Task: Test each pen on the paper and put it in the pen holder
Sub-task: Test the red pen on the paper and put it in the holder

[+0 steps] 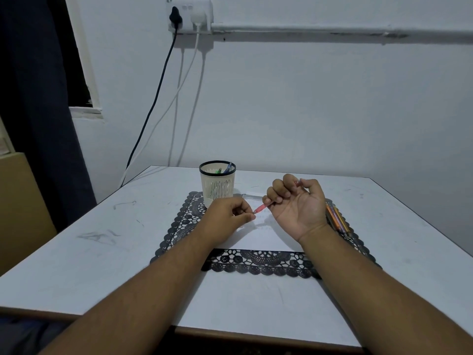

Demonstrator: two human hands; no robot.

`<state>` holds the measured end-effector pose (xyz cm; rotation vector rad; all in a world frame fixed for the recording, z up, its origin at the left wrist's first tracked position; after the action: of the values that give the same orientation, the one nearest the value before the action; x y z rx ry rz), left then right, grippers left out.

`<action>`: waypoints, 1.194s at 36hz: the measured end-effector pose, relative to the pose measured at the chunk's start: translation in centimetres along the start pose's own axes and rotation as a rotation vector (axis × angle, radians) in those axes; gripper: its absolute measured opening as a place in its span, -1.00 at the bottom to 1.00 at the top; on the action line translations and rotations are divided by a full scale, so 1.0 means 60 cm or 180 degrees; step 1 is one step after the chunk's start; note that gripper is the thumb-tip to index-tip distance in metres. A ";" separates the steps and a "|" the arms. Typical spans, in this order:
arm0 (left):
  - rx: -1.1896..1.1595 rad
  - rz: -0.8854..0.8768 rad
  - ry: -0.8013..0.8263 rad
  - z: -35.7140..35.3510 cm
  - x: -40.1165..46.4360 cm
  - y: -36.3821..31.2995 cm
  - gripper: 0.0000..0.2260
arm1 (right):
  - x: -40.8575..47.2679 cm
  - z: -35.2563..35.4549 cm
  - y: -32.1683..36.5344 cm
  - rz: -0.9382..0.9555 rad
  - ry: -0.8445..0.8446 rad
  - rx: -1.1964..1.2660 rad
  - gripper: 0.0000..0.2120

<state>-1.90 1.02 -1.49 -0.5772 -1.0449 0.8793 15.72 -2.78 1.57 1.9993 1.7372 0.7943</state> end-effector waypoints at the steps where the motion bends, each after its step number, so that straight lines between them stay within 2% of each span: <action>1: -0.0001 -0.0001 -0.0001 0.000 0.000 0.001 -0.91 | 0.000 0.000 0.000 0.0002 -0.0002 -0.0018 -0.78; 11: -0.0003 -0.0034 0.0005 0.000 0.000 -0.002 -0.91 | -0.003 -0.001 -0.002 -0.0002 0.0047 0.0073 -0.74; 19: -0.0030 -0.0008 0.0006 0.000 0.000 -0.003 -0.91 | 0.001 0.000 -0.001 0.0038 0.0049 -0.0038 -0.79; 43: -0.0019 0.0006 0.0040 0.000 0.000 -0.004 -0.89 | -0.002 0.000 -0.002 0.0011 0.0046 0.0068 -0.77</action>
<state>-1.83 0.91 -1.31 -0.5880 -1.0362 0.8734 15.64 -2.86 1.48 2.0157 1.7581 0.7965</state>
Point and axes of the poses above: each hand's wrist, its own x-axis towards the middle knuckle, its own z-axis out of the back of the hand, y = z × x, the point moved 3 cm from there along x, towards the middle knuckle, and after that the axes turned 10 degrees about -y, right-handed, at the moved point
